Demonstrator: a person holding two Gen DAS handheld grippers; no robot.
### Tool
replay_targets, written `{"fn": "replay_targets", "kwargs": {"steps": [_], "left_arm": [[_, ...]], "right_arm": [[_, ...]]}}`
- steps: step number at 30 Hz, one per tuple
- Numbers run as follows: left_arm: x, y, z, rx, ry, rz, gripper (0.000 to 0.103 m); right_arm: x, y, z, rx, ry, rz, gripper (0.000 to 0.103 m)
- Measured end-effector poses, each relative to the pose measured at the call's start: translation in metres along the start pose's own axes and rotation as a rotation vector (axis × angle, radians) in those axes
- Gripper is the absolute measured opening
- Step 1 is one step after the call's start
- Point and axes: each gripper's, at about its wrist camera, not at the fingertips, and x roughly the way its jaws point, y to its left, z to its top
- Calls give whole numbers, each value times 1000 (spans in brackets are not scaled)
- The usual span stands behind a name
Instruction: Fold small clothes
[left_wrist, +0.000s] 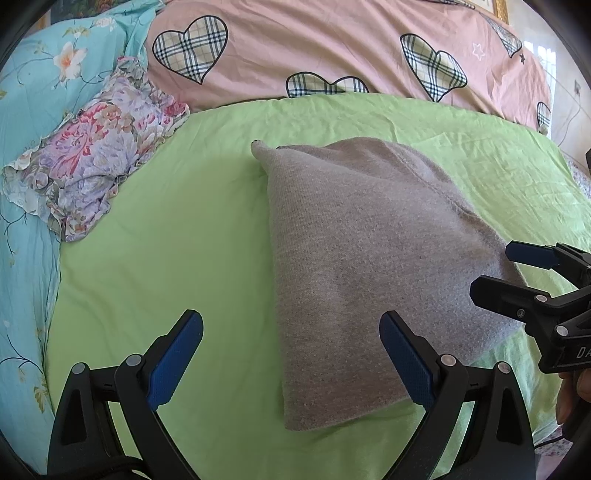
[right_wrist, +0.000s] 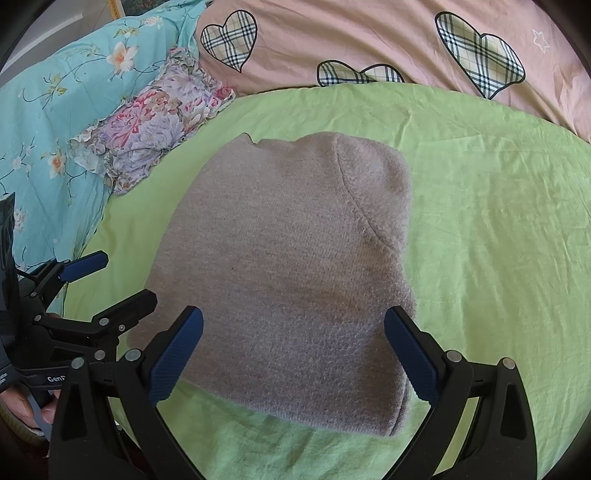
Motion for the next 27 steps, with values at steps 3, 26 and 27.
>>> {"fn": "replay_targets", "kwargs": {"steps": [3,26,27], "left_arm": [[0,0,0,-1,0,-1,97],[-2,-1,3,3,-8,-6,97],[-1,-1,4,4,-10,-7,97]], "right_arm": [[-1,0,1,-3,-1,2,99],[-5,-1,2,7,-16,-2,99],[-5,-2,3,7,-17,-1,99]]}}
